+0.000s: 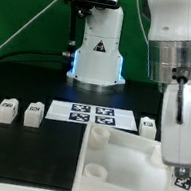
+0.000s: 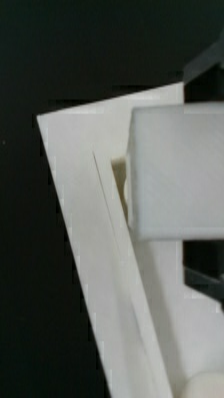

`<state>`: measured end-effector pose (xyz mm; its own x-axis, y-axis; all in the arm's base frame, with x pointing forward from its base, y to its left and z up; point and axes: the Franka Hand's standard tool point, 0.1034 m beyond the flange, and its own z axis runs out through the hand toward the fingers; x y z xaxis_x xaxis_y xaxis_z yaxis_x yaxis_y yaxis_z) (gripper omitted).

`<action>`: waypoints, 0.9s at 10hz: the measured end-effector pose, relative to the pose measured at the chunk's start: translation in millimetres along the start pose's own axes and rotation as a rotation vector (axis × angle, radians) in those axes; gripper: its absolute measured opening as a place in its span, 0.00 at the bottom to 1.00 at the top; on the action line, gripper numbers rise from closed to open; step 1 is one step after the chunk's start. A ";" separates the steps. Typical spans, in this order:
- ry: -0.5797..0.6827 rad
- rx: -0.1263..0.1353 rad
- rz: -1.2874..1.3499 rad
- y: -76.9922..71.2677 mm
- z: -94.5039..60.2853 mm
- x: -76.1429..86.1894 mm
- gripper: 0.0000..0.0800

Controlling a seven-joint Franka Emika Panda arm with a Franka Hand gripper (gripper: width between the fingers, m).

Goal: Assemble one leg

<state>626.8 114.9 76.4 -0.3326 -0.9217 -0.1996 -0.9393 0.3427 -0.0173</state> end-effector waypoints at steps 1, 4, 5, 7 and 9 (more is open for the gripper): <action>0.004 0.001 0.040 0.0 -0.4 0.7 0.37; 0.014 0.009 0.089 -1.0 -1.2 1.6 0.38; 0.014 0.009 0.088 -1.0 -1.2 1.6 0.64; 0.021 0.000 0.048 7.7 1.5 6.5 0.78; 0.007 -0.002 0.026 18.8 -15.1 6.4 0.80</action>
Offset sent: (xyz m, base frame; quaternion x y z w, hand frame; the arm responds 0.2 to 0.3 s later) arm 0.0000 0.0000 0.0000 0.0000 0.0000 0.0000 1.0000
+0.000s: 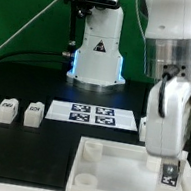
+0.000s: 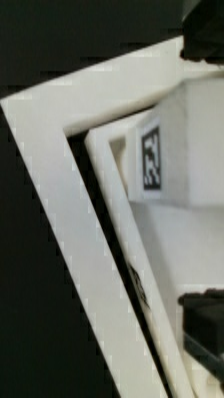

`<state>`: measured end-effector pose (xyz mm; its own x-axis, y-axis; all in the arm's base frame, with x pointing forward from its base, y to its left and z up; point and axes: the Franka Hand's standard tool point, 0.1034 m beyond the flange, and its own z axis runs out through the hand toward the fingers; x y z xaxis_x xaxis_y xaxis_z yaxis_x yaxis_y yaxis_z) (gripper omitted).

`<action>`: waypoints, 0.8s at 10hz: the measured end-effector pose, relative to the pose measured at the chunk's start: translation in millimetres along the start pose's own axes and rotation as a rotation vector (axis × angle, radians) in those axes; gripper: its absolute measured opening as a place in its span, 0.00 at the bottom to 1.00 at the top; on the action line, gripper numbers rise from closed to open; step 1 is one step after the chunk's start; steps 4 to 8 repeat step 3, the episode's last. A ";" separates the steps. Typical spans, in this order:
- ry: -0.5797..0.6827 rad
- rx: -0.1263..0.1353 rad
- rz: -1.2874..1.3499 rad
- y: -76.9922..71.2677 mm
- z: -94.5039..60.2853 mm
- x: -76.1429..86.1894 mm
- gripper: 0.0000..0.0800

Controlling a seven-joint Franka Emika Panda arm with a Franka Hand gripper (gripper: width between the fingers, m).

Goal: Assemble one leg

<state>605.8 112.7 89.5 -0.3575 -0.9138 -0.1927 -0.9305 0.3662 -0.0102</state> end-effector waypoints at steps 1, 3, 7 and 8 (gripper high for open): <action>-0.008 0.000 0.000 2.2 -6.9 -1.8 0.81; -0.007 -0.001 -0.004 2.7 -6.3 -2.5 0.81; -0.007 -0.001 -0.004 2.7 -6.3 -2.5 0.81; -0.007 -0.001 -0.004 2.7 -6.3 -2.5 0.81</action>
Offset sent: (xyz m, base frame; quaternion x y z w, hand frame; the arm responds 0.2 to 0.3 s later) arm 0.0000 0.0000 0.0000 0.0000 0.0000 0.0000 1.0000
